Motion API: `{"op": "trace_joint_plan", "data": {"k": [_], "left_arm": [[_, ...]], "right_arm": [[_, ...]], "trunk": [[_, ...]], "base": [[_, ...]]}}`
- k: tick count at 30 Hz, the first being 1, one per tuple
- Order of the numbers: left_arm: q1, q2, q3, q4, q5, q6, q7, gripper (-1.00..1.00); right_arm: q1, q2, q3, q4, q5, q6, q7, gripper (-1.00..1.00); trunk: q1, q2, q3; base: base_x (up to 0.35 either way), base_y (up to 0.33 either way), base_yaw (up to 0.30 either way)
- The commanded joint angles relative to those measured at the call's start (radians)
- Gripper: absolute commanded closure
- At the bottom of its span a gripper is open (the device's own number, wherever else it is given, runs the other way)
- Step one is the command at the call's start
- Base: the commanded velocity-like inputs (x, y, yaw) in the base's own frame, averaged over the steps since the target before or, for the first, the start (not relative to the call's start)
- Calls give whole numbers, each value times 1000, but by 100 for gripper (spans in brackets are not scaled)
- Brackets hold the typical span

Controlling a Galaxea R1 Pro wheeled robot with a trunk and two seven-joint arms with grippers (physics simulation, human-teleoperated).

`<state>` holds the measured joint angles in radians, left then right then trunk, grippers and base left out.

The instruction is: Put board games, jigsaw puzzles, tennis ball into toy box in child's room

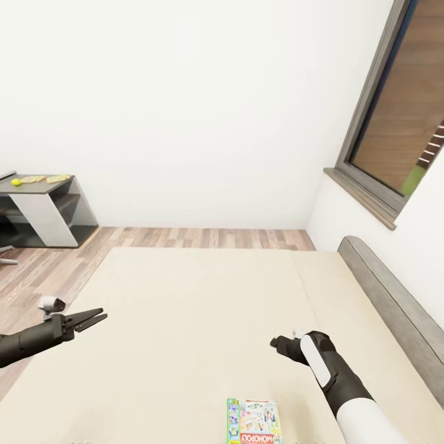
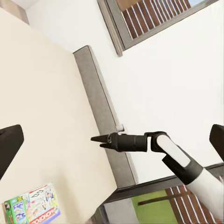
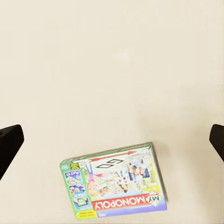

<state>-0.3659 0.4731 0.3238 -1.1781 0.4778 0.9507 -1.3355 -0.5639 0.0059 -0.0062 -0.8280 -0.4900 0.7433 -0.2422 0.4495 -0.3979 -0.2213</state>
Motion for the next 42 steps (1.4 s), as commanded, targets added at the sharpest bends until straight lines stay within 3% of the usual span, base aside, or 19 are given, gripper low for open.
{"op": "trace_joint_plan", "data": {"k": [1,42], "left_arm": [[-1,1,0,0,3,9,-4,-100],[-1,-4,-2,0,5,8,-16,-100]], "right_arm": [[-1,1,0,-1,-11,3,-9,-100],[-1,-6,-1,-7,-13,9,1,-100]], "trunk": [[1,-2,-4],[1,-2,-71]], "base": [[0,0,0],[0,0,0]]}}
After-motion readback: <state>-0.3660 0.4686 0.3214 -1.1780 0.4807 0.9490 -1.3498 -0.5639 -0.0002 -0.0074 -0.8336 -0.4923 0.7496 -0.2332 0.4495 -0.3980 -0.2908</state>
